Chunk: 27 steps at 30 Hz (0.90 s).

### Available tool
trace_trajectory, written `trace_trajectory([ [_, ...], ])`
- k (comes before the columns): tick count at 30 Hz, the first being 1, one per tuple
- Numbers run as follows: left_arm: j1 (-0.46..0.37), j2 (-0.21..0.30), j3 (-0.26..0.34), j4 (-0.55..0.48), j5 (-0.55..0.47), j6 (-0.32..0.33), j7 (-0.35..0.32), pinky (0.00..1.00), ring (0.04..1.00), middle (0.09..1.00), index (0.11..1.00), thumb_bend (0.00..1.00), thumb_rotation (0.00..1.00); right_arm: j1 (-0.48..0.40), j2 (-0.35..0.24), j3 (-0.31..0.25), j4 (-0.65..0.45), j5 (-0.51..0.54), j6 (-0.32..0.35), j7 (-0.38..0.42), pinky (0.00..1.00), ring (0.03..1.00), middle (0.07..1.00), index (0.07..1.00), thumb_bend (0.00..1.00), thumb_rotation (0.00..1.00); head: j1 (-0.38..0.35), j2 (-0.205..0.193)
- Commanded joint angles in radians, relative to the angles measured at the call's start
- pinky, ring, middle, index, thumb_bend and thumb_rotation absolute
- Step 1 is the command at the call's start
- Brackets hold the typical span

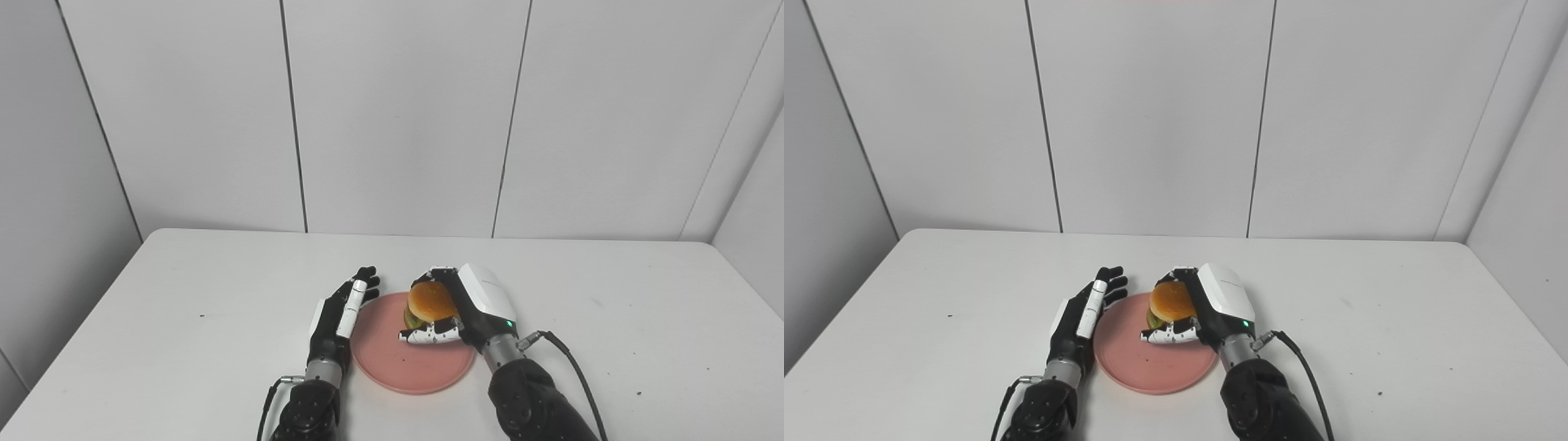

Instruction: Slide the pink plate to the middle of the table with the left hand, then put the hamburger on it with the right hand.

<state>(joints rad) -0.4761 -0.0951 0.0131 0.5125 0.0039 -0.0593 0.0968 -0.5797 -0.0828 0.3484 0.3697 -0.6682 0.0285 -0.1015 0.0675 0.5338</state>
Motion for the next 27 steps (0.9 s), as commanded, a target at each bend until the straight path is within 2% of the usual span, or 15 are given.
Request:
trace_trajectory([
  [1,-0.044,0.007,-0.005,-0.009,0.014,-0.021,0.003,0.76,0.816,0.819,0.773,0.82,0.92,-0.048,0.0,0.001,-0.01,-0.005,-0.048,-0.031,0.32,0.37,0.453,0.509,0.52,0.01,0.0,0.001],
  [13,-0.047,0.002,-0.003,-0.004,0.009,-0.015,0.008,0.77,0.82,0.819,0.769,0.81,0.91,-0.058,0.02,0.023,0.086,0.001,-0.077,-0.051,0.3,0.357,0.43,0.519,0.51,0.01,-0.001,0.0],
  [27,-0.041,0.002,-0.005,0.002,0.01,-0.03,0.006,0.76,0.82,0.819,0.766,0.8,0.92,-0.054,0.018,0.043,0.098,0.0,-0.062,-0.036,0.31,0.382,0.438,0.531,0.51,0.01,-0.003,0.005],
])
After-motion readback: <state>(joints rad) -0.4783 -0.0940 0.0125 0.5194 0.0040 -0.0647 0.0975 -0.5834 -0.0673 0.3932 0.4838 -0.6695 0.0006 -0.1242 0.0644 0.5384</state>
